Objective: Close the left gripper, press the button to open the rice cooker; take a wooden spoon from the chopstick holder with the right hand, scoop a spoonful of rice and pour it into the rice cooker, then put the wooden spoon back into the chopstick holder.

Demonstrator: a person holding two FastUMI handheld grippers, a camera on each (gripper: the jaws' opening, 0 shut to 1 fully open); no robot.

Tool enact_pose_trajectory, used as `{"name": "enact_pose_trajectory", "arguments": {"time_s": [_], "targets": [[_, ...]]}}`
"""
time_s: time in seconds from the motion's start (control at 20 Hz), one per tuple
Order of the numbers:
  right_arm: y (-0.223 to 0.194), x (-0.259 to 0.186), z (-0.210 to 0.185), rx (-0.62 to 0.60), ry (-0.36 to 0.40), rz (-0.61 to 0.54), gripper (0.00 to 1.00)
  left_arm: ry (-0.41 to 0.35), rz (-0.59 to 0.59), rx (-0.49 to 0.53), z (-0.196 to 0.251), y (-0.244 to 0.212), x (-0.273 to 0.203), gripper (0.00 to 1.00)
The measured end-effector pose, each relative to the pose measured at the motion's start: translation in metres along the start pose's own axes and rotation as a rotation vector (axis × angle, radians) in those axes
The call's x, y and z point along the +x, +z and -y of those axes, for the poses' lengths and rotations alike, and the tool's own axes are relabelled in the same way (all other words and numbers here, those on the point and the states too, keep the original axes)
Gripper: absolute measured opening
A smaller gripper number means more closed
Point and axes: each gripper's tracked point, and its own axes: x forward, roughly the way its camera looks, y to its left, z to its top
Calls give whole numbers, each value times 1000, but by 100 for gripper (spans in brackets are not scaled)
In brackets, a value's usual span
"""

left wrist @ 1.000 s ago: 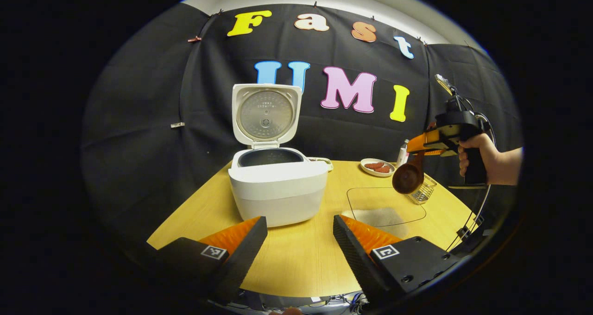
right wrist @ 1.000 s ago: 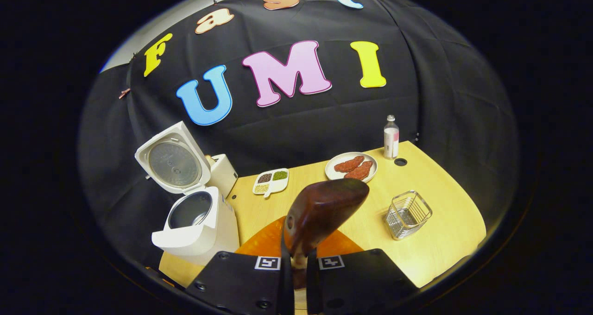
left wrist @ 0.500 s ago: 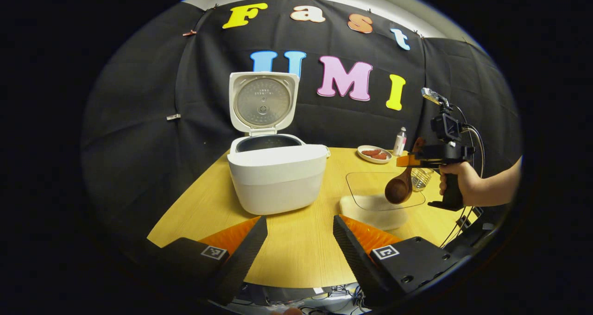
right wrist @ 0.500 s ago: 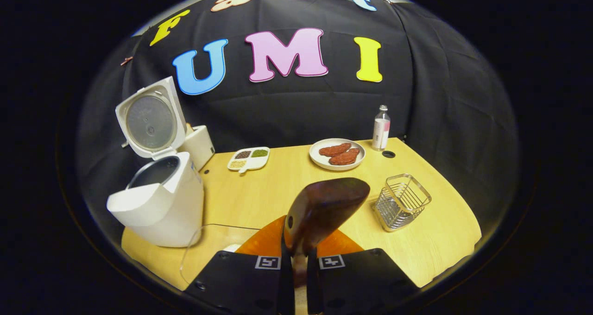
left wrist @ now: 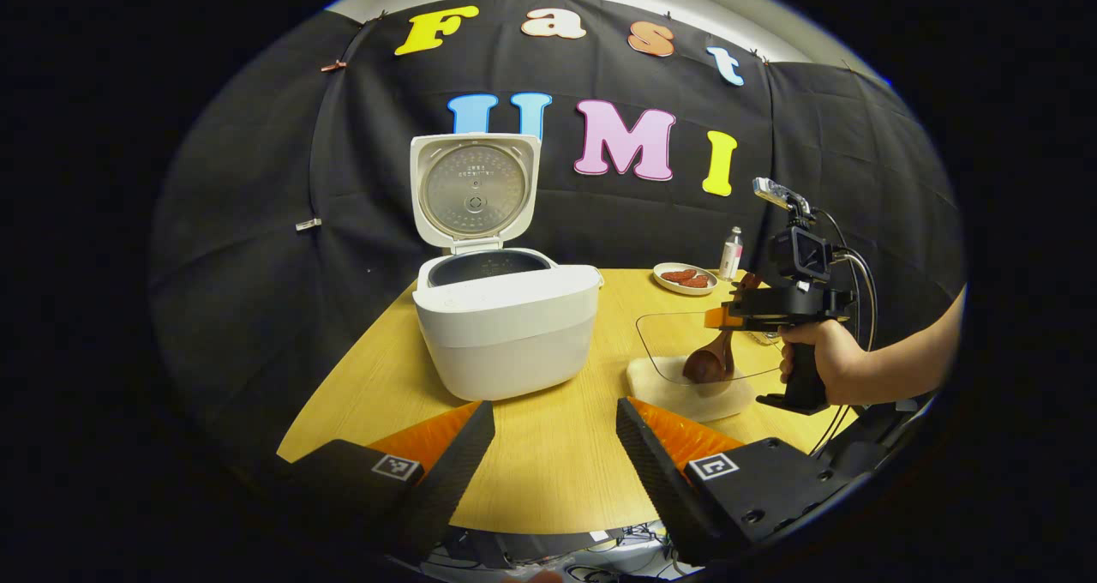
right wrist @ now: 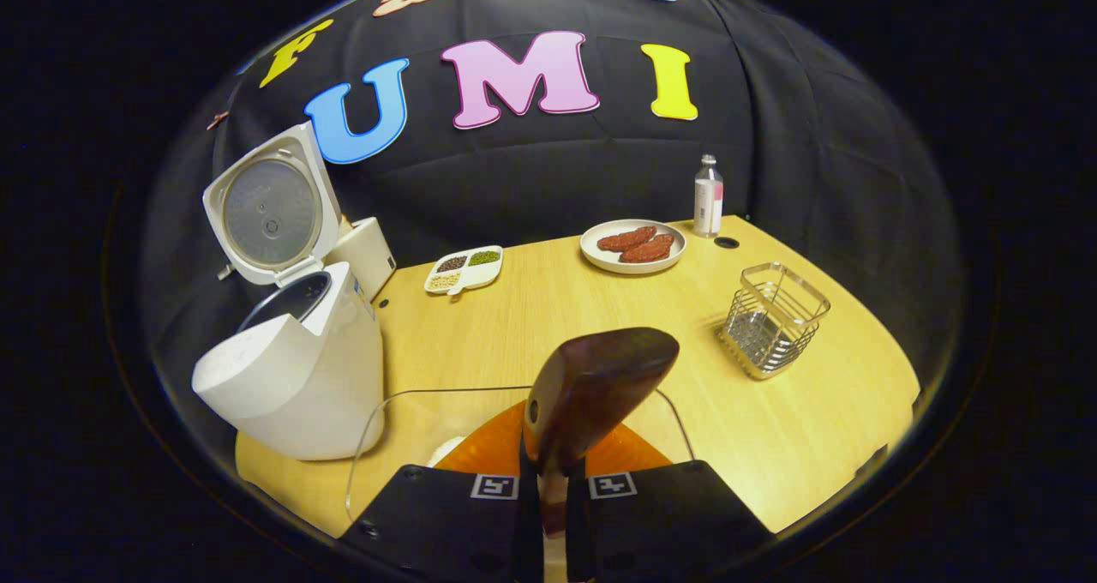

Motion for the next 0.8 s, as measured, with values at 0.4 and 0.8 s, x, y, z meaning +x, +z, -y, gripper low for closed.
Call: {"name": "enact_pose_trajectory", "arguments": {"time_s": [0.4, 0.8], "targets": [[-22, -17, -51, 183, 86, -107, 14, 31, -20, -29, -15, -17, -13, 98], [-13, -23, -32, 425, 80, -167, 15, 50, -17, -44, -13, -21, -22, 98]]}}
